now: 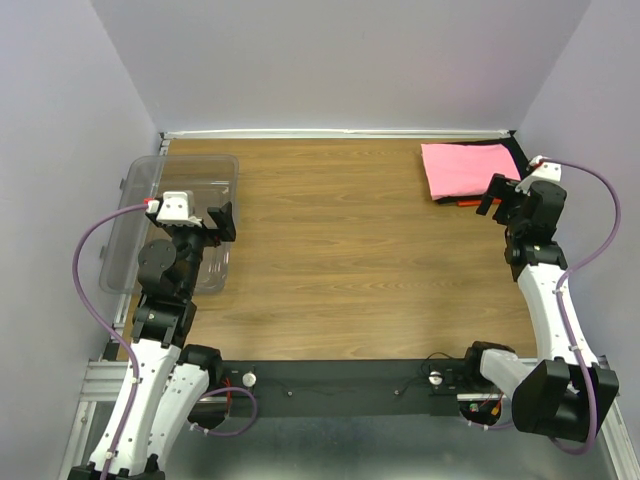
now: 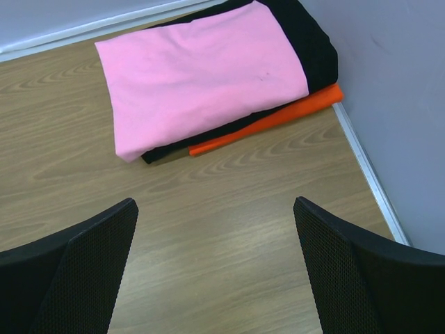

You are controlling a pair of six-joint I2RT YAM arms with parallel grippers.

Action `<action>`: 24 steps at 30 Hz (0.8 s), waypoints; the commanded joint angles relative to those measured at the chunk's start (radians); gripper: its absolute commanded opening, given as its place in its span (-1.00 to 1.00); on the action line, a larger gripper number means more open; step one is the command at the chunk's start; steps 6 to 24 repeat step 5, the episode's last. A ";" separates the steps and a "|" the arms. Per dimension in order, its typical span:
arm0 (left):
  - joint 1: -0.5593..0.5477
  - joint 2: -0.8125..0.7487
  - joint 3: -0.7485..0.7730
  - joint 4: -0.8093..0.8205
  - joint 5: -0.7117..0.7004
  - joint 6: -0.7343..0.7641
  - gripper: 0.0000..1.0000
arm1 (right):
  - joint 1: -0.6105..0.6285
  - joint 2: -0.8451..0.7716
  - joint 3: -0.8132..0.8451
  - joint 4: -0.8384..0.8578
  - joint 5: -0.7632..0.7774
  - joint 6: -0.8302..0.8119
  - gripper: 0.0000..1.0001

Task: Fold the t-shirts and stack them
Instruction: Reset both grippers

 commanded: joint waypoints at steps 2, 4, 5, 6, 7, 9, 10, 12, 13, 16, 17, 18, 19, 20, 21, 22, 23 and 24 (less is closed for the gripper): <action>0.003 -0.006 -0.013 0.019 0.025 0.014 0.89 | 0.000 -0.016 -0.016 0.031 0.030 0.001 1.00; 0.003 -0.004 -0.013 0.019 0.025 0.012 0.89 | 0.000 -0.013 -0.017 0.029 0.029 -0.016 1.00; 0.003 -0.004 -0.013 0.019 0.022 0.014 0.89 | 0.000 -0.013 -0.019 0.029 0.027 -0.022 1.00; 0.003 -0.004 -0.013 0.019 0.022 0.014 0.89 | 0.000 -0.013 -0.019 0.029 0.027 -0.022 1.00; 0.003 -0.004 -0.013 0.019 0.022 0.014 0.89 | 0.000 -0.013 -0.019 0.029 0.027 -0.022 1.00; 0.003 -0.004 -0.013 0.019 0.022 0.014 0.89 | 0.000 -0.013 -0.019 0.029 0.027 -0.022 1.00; 0.003 -0.004 -0.013 0.019 0.022 0.014 0.89 | 0.000 -0.013 -0.019 0.029 0.027 -0.022 1.00; 0.003 -0.004 -0.013 0.019 0.022 0.014 0.89 | 0.000 -0.013 -0.019 0.029 0.027 -0.022 1.00; 0.003 -0.004 -0.013 0.019 0.022 0.014 0.89 | 0.000 -0.013 -0.019 0.029 0.027 -0.022 1.00; 0.003 -0.004 -0.013 0.019 0.022 0.014 0.89 | 0.000 -0.013 -0.019 0.029 0.027 -0.022 1.00; 0.003 -0.004 -0.013 0.019 0.022 0.014 0.89 | 0.000 -0.013 -0.019 0.029 0.027 -0.022 1.00; 0.003 -0.004 -0.013 0.019 0.022 0.014 0.89 | 0.000 -0.013 -0.019 0.029 0.027 -0.022 1.00; 0.003 -0.004 -0.013 0.019 0.022 0.014 0.89 | 0.000 -0.013 -0.019 0.029 0.027 -0.022 1.00; 0.003 -0.004 -0.013 0.019 0.022 0.014 0.89 | 0.000 -0.013 -0.019 0.029 0.027 -0.022 1.00; 0.003 -0.004 -0.013 0.019 0.022 0.014 0.89 | 0.000 -0.013 -0.019 0.029 0.027 -0.022 1.00; 0.003 -0.004 -0.013 0.019 0.022 0.014 0.89 | 0.000 -0.013 -0.019 0.029 0.027 -0.022 1.00; 0.003 -0.004 -0.013 0.019 0.022 0.014 0.89 | 0.000 -0.013 -0.019 0.029 0.027 -0.022 1.00; 0.003 -0.004 -0.013 0.019 0.022 0.014 0.89 | 0.000 -0.013 -0.019 0.029 0.027 -0.022 1.00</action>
